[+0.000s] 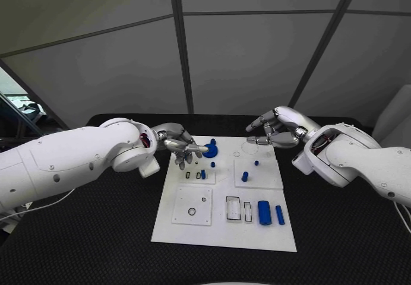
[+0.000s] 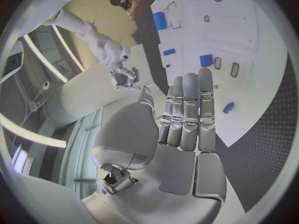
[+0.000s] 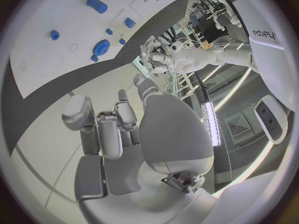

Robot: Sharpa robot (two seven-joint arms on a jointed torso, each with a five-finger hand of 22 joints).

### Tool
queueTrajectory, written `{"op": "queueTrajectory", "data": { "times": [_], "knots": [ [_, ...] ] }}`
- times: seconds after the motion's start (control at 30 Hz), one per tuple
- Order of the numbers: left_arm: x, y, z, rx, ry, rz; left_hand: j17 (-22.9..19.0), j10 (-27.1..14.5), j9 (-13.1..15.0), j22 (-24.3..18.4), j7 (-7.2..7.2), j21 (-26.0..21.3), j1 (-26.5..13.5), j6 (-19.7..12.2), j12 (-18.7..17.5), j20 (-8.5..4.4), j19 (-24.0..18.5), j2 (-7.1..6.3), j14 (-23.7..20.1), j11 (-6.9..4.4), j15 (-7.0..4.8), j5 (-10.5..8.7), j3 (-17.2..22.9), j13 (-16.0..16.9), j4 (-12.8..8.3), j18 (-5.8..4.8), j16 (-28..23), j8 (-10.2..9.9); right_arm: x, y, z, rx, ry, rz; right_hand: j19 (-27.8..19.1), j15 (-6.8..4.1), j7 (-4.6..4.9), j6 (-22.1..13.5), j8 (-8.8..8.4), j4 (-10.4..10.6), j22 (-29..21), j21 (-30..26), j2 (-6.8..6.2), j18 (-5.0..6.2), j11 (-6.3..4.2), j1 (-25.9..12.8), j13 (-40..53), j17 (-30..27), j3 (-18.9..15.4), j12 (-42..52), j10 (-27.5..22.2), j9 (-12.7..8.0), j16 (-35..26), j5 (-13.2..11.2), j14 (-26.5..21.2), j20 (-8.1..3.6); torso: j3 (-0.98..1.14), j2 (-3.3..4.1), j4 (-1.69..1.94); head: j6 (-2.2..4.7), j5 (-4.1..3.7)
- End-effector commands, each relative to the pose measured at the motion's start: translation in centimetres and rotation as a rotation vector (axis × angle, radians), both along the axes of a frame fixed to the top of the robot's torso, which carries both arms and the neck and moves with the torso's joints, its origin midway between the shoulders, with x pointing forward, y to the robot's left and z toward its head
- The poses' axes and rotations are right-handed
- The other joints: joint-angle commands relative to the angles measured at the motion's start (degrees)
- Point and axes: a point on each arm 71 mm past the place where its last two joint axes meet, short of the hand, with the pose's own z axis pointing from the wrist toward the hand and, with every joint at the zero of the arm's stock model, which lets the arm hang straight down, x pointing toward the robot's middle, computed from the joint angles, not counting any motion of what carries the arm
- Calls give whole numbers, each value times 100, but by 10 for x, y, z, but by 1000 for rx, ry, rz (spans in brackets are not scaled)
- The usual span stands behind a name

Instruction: Assemble the parts on the task board

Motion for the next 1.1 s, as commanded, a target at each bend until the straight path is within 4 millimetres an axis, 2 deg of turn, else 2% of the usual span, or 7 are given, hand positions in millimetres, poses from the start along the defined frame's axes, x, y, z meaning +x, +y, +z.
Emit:
{"op": "queueTrajectory", "data": {
  "times": [0.03,0.13,0.2,0.27,0.43,0.57,1.1],
  "knots": [
    [2,1,-10,265,34,6,1661,-102,137,1063,-36,950,62,-39,388,-30,299,-10,524,-31,-17,16,-120,345,86,-209,1453,250,2,-1,1,20,12,-10,-14,-51,0,32,24,-32,-8,-23,-1,92,-20,50,-8,491,-5,-19,-1,6,-19,50,342,-10,27,-47,9,-35,25],
    [4,-5,-13,328,21,16,3102,-242,444,3157,-86,2563,124,-171,923,-88,965,31,997,-90,-38,12,-248,816,133,-447,2529,672,4,-2,1,16,12,-16,-6,-56,-4,38,31,-34,-8,-28,4,91,-25,53,-14,488,2,-22,6,6,-25,101,344,-15,37,-57,13,-43,32],
    [5,-9,-14,367,4,17,3643,-240,620,3953,-103,3097,137,-233,1206,-97,1249,99,1243,-105,-79,27,-277,1086,144,-561,2856,884,4,-2,0,12,13,-19,-4,-58,-5,39,33,-36,-12,-32,5,91,-27,54,-17,486,6,-24,8,5,-28,127,344,-17,28,-45,10,-41,36],
    [6,-13,-15,398,-3,16,4026,103,754,4524,-148,3450,130,-236,1863,-115,1521,128,1430,-142,-120,29,-307,1814,149,-655,3069,1042,5,-2,0,7,13,-23,-2,-59,-6,39,34,-36,-12,-34,5,91,-27,55,-18,483,9,-24,11,4,-30,143,344,-18,22,-44,11,-42,38],
    [6,-19,-15,429,-6,15,4026,525,1000,5105,-189,3789,71,-352,2836,-163,1790,180,1430,-183,-168,27,-379,2916,157,-753,3069,1274,6,-3,-1,-1,14,-28,0,-62,-7,40,37,-36,-20,-42,5,91,-30,53,-17,481,14,-21,21,2,-35,187,346,-22,21,-38,12,-53,38],
    [6,-26,-15,438,-11,14,4026,689,1205,5420,-228,3957,5,-398,3265,-193,1948,192,1430,-218,-202,25,-451,3405,162,-808,3069,1474,7,-2,-1,-5,14,-30,3,-65,-9,42,40,-34,-23,-46,6,92,-32,50,-13,479,19,-16,31,2,-38,222,347,-24,17,-34,14,-59,44],
    [7,-39,-17,474,7,-1,4026,789,1439,5804,-262,4151,-52,-491,3527,-237,2170,222,1430,-252,-243,24,-514,3710,171,-883,3069,1665,9,0,-3,-17,22,-31,10,-69,-12,48,47,-27,-27,-54,4,91,-35,38,-17,475,25,-17,40,0,-44,286,349,-29,18,-28,5,-125,24]
  ]
}}
